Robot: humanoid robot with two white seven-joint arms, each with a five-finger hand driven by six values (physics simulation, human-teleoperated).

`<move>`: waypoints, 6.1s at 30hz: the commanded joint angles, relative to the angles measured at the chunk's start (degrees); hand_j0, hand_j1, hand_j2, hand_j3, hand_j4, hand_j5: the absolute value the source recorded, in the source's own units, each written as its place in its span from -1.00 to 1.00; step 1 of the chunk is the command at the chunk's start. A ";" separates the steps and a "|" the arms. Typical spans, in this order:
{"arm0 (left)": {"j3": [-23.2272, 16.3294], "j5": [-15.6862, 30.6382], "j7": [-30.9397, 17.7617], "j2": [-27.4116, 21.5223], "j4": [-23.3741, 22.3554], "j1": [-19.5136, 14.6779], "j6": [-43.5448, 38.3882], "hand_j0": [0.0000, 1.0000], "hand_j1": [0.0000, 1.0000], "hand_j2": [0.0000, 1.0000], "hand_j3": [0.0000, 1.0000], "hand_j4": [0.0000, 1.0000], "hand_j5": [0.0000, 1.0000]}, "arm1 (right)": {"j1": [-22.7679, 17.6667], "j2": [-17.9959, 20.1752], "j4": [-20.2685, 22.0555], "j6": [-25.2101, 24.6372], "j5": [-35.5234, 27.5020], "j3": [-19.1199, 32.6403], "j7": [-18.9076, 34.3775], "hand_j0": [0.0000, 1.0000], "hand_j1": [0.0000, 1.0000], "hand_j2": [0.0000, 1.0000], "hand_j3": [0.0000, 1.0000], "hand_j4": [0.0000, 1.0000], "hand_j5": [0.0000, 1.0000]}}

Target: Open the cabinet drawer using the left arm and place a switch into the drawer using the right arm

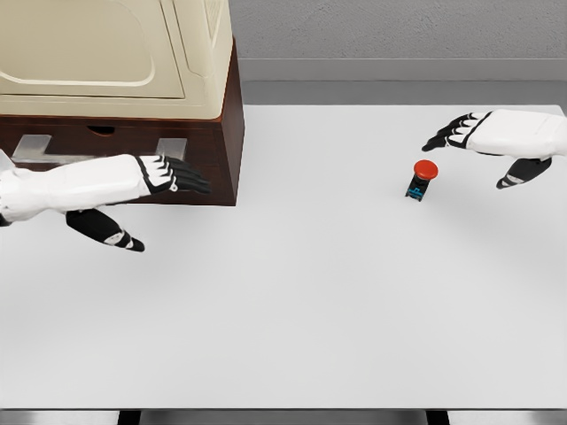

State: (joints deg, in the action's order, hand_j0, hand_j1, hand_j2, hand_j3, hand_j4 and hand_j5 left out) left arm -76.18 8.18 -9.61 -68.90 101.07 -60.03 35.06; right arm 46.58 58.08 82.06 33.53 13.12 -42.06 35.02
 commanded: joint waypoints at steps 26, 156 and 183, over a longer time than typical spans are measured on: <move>14.12 12.65 -25.39 -1.32 0.00 -0.97 -11.77 1.00 1.00 1.00 1.00 1.00 1.00 | 0.35 -12.90 -12.45 -2.51 0.33 -1.36 -0.02 1.00 1.00 1.00 1.00 1.00 1.00; 23.71 24.78 -25.39 -8.88 -0.17 17.31 -26.10 1.00 1.00 1.00 1.00 1.00 1.00 | 20.30 -23.01 7.06 1.47 -2.92 -13.84 -0.02 -0.13 -0.13 -0.13 -0.13 -0.13 -0.13; 23.79 25.13 -25.39 -13.54 0.00 20.83 -25.48 1.00 1.00 1.00 1.00 1.00 1.00 | 22.68 -30.74 5.91 -2.59 -5.82 -15.51 -0.02 -0.14 -0.14 -0.14 -0.14 -0.14 -0.14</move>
State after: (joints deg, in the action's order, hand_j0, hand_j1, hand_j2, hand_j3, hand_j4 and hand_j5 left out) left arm -50.92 44.38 -35.88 -81.65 102.34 -39.20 9.85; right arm 69.52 27.77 88.00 31.71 7.53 -57.27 35.04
